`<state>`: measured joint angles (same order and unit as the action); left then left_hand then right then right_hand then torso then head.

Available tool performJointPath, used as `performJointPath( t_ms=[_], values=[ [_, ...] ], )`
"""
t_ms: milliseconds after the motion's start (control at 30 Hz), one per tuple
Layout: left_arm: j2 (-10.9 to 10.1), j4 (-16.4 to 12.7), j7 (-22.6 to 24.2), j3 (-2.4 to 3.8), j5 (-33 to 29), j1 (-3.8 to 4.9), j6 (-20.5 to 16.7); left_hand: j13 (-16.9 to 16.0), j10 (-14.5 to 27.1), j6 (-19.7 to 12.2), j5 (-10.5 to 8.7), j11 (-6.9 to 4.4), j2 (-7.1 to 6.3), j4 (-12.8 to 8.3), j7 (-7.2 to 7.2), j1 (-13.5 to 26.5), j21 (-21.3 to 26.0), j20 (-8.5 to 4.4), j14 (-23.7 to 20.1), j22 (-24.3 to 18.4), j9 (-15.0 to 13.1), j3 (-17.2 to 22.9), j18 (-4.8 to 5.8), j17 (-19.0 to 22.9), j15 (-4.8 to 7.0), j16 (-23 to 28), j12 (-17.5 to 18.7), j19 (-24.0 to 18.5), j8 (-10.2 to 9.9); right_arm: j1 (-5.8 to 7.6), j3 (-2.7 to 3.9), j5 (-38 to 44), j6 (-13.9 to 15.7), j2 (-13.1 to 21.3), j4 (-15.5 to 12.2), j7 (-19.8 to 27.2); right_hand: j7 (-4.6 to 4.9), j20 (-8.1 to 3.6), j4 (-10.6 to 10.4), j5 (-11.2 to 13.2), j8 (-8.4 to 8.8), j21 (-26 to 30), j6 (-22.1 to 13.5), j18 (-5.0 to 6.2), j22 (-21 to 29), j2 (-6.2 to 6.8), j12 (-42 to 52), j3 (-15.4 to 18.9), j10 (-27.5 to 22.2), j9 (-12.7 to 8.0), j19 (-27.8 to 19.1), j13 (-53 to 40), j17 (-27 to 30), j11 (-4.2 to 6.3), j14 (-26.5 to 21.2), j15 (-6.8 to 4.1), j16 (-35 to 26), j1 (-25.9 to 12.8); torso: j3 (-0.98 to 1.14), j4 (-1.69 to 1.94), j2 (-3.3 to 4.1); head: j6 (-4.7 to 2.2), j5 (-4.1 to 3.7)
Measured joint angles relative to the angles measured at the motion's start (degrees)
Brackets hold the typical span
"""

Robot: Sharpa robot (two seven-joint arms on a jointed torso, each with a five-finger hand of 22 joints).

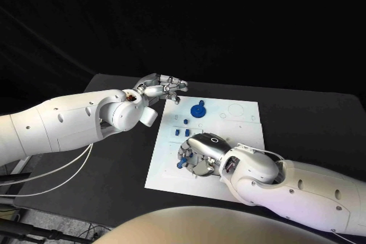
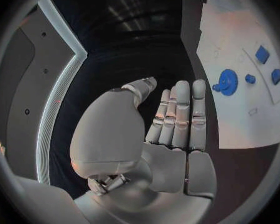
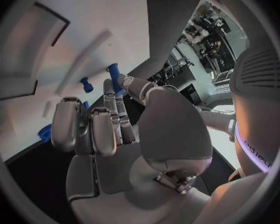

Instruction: Assemble the parts on the task board

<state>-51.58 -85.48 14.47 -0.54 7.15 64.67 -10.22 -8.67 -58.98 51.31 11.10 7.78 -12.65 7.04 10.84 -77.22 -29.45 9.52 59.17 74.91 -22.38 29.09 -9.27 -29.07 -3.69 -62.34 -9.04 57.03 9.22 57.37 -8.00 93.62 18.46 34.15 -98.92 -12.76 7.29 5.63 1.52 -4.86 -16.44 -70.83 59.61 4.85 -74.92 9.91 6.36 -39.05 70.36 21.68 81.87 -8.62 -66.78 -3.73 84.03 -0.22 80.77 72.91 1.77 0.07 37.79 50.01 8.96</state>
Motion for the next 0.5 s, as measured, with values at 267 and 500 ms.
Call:
performJointPath(
  t_ms=[267,500],
  values=[
    [-0.1,0.0,0.0,0.00,0.0,0.00,0.0,0.0,0.0,0.0,0.00,0.00,0.00,0.0,0.00,0.0,0.0,0.00,0.0,0.0,0.0,0.0,0.00,0.0,0.00,0.0,0.0,0.0,0.0,0.00,0.01,1.7,-0.9,-0.1,0.0,-0.7,-0.04,0.00,0.0,-0.3,0.06,0.0,-0.2,0.00,0.0,0.06,-0.1,0.0,0.0,1.2,0.0,-0.1,0.1,0.00,0.0,0.00,0.0,-0.1,0.01,-0.01,-0.01,0.00,-0.03],
    [-0.1,0.0,0.0,0.00,0.0,0.00,0.0,0.0,0.0,0.0,0.00,0.00,0.00,0.0,0.00,0.0,0.0,0.00,0.0,0.0,0.0,0.0,0.00,0.0,0.00,0.0,0.0,0.0,0.0,-0.28,0.01,3.4,-1.6,-1.1,0.2,-1.4,-0.16,0.00,0.1,-0.3,0.19,0.0,-0.1,0.00,0.0,0.06,-0.4,0.1,0.1,1.3,0.0,-0.2,-0.1,-0.07,0.0,0.00,0.0,0.0,0.01,-0.02,-0.01,-0.01,-0.15]
  ],
)
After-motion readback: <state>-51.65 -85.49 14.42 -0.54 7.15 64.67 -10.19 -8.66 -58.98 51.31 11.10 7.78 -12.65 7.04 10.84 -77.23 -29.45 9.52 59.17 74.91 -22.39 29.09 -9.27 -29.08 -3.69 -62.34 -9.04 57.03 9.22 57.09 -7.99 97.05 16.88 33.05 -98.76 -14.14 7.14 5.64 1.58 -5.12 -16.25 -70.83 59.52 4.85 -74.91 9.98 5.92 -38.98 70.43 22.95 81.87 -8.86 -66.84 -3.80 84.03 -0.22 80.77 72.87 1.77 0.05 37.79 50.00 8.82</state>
